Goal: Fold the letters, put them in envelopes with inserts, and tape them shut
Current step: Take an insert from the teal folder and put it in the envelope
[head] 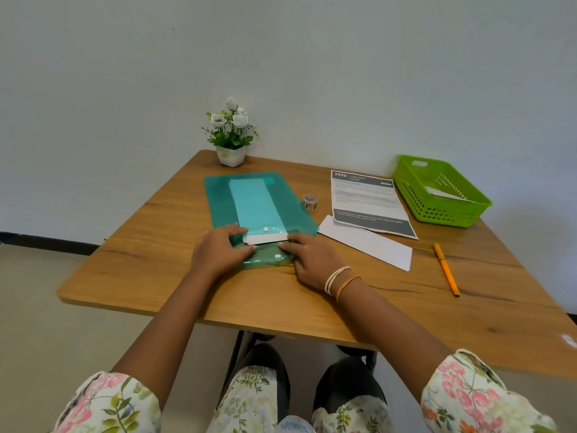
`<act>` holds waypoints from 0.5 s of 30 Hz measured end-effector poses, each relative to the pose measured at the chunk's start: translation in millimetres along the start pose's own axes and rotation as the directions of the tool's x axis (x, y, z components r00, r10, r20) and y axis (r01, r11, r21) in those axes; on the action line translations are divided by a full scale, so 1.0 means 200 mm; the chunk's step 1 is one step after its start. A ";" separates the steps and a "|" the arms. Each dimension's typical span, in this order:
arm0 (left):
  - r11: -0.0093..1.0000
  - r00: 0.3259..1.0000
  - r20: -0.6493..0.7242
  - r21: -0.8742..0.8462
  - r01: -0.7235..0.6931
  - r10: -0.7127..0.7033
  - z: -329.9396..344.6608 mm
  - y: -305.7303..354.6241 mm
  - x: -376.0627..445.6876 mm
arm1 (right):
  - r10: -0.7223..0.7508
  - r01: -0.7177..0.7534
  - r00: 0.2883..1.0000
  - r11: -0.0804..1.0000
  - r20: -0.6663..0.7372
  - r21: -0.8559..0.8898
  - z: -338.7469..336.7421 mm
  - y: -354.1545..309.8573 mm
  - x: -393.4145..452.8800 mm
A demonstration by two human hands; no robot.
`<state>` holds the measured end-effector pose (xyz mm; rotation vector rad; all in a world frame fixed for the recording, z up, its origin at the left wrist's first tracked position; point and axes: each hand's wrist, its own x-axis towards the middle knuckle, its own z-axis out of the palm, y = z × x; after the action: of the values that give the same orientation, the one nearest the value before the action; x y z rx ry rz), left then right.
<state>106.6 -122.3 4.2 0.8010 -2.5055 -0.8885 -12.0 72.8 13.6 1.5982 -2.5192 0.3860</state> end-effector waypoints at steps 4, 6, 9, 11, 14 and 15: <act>0.999 1.000 -0.016 -0.028 0.022 -0.023 0.02 0.01 0.03 | 0.057 -0.055 0.998 0.997 -0.028 0.055 0.02 -0.02 -0.03; 0.998 0.999 -0.048 -0.064 0.017 -0.020 0.02 0.01 0.04 | 0.076 -0.073 0.996 0.993 -0.036 0.095 0.03 -0.02 -0.03; 0.991 0.990 -0.136 -0.135 0.001 -0.019 0.01 0.00 0.02 | 0.121 -0.110 0.991 0.979 -0.057 0.170 0.03 -0.03 -0.03; 0.992 0.978 -0.208 -0.123 -0.027 0.001 0.02 0.00 0.01 | 0.165 -0.147 0.983 0.971 -0.083 0.186 0.02 -0.05 -0.01; 0.992 0.958 -0.280 -0.086 -0.088 0.060 0.02 0.02 -0.01 | 0.257 -0.248 0.965 0.958 -0.055 0.143 -0.02 -0.09 0.07; 0.991 0.953 -0.291 -0.077 -0.105 0.079 0.02 0.02 -0.02 | 0.268 -0.263 0.963 0.958 -0.030 0.115 -0.04 -0.10 0.10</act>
<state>105.8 -115.5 3.3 0.7203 -2.2128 -0.7866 -2.6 50.1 28.4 1.2664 -2.7267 0.5932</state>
